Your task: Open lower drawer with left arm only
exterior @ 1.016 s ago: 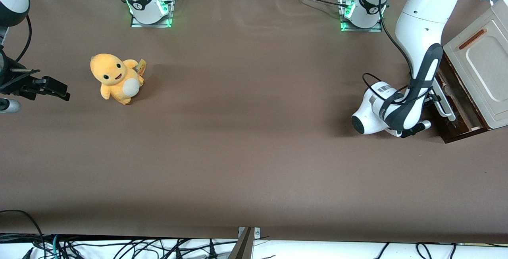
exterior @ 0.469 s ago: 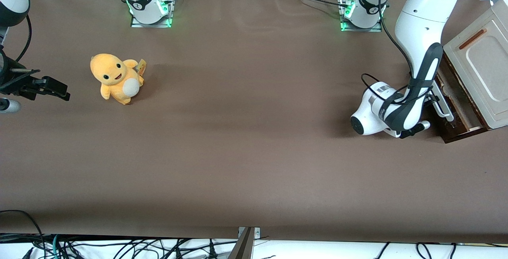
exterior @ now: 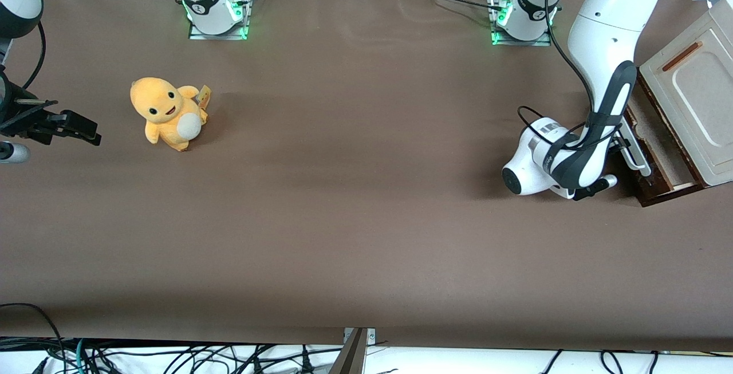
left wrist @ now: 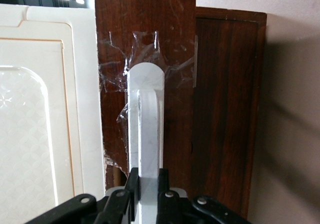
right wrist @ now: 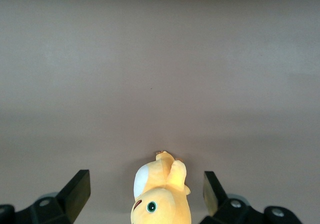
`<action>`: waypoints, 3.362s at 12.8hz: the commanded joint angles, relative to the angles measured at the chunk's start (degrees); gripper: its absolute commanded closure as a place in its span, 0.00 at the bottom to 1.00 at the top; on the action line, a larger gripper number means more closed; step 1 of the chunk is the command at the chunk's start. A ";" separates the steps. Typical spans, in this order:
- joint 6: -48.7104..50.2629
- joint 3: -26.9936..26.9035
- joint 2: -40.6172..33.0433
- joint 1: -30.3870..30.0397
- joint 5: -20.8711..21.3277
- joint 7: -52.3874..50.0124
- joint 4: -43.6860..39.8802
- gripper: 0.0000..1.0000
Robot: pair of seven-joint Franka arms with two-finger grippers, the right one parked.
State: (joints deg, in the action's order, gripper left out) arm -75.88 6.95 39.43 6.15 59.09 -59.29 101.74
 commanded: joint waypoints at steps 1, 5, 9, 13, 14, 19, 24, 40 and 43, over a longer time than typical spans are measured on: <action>2.49 1.13 -0.40 0.79 -3.55 -0.74 -1.28 0.94; 3.28 2.01 -0.40 0.79 -3.81 -0.74 -1.37 0.94; 3.72 2.27 -0.40 0.88 -3.90 -0.74 -1.45 0.94; 3.89 2.45 -0.49 0.88 -4.07 -0.66 -1.54 0.94; 3.89 2.54 -0.40 0.88 -4.68 -0.74 -1.89 0.94; 5.39 3.42 -0.40 0.88 -5.83 -0.74 -3.48 0.94; 5.74 3.42 -0.31 0.79 -5.74 -0.66 -3.39 0.76; 5.12 5.09 0.92 0.44 -12.58 2.84 -10.40 0.05; 5.30 5.79 0.74 0.70 -16.28 10.14 -15.24 0.04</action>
State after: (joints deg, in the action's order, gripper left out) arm -71.68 12.58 40.14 6.71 45.70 -53.96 90.46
